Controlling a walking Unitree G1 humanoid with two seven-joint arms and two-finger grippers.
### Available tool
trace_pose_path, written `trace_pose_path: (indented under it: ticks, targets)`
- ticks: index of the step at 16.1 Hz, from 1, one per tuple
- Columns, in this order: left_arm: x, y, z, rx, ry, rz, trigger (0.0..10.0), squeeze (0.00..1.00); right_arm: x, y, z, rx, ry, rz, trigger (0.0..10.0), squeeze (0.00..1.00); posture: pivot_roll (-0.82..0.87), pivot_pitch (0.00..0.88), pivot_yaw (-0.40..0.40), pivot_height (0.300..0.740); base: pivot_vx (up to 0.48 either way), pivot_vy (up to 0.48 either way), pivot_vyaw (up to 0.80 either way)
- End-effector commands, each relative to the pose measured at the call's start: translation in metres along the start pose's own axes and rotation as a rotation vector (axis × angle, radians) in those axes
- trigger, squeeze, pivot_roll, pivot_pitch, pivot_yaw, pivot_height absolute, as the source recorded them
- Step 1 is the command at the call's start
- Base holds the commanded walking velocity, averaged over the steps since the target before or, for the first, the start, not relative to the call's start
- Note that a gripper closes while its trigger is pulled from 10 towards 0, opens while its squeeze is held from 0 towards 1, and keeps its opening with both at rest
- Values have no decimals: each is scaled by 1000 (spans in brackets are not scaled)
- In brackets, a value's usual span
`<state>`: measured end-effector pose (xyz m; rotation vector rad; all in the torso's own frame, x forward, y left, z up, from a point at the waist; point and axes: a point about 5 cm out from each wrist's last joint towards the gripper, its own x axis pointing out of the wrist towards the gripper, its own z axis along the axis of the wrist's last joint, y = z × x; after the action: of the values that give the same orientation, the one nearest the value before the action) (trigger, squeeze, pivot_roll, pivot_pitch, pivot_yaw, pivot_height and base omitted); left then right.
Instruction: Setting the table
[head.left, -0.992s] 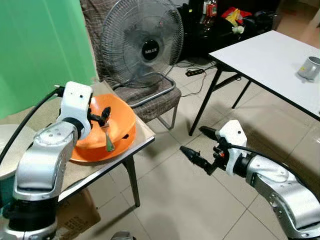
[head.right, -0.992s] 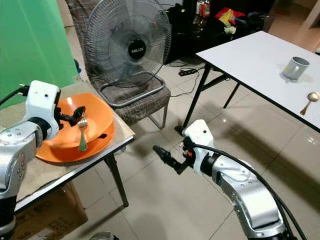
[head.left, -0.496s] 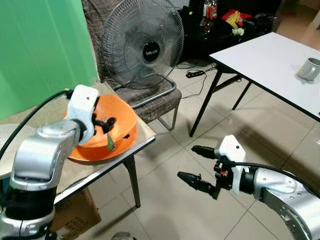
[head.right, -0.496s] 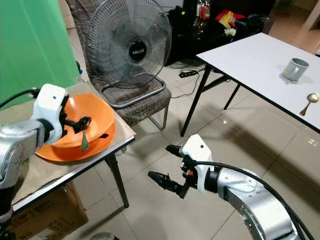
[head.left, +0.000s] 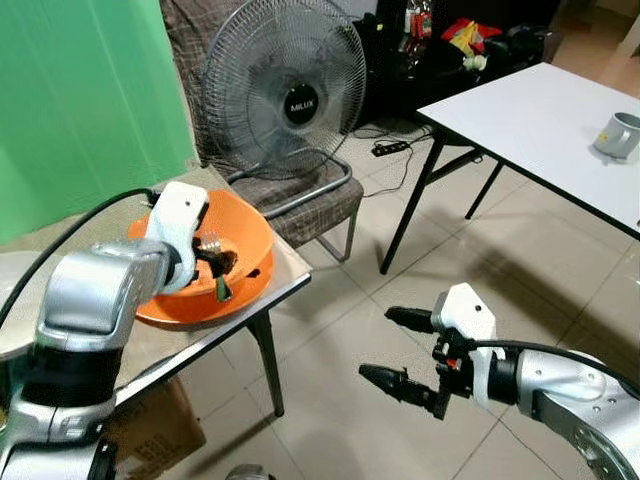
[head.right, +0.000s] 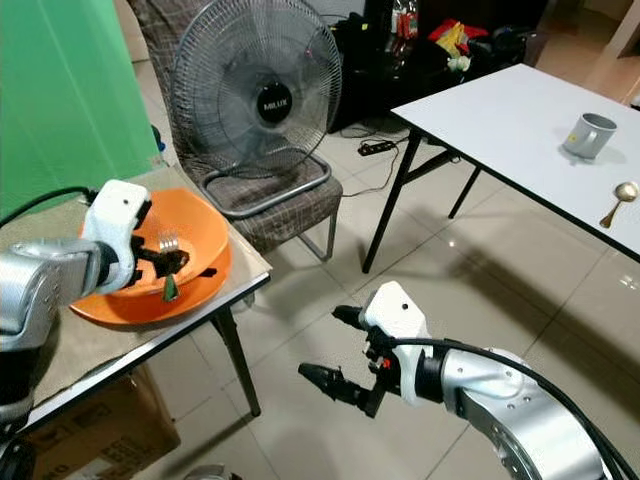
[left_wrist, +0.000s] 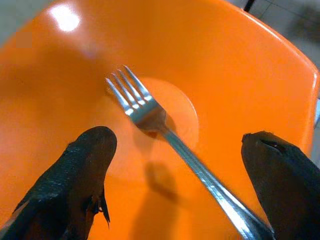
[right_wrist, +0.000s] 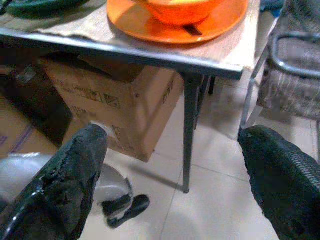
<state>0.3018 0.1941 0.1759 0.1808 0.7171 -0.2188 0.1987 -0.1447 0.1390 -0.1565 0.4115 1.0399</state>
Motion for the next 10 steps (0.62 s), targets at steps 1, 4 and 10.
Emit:
trace_pose_path:
  ticks: [1, 4, 10]
  targets:
    - [6, -8, -2, 19, 39, -49, 10000, 0, -2, 6, -2, -6, 30, 33, 10000, 0, 55, 0, 7, 740, 0, 0, 0]
    - [10, -4, -10, 23, 101, -12, 10000, 0, -3, 9, -1, -18, 30, 37, 10000, 0, 35, 0, 28, 740, 0, 0, 0]
    - [13, 4, -12, 24, 122, 39, 118, 0, -2, 9, 1, -28, 25, 40, 10000, 0, 40, 0, 21, 740, 0, 0, 0]
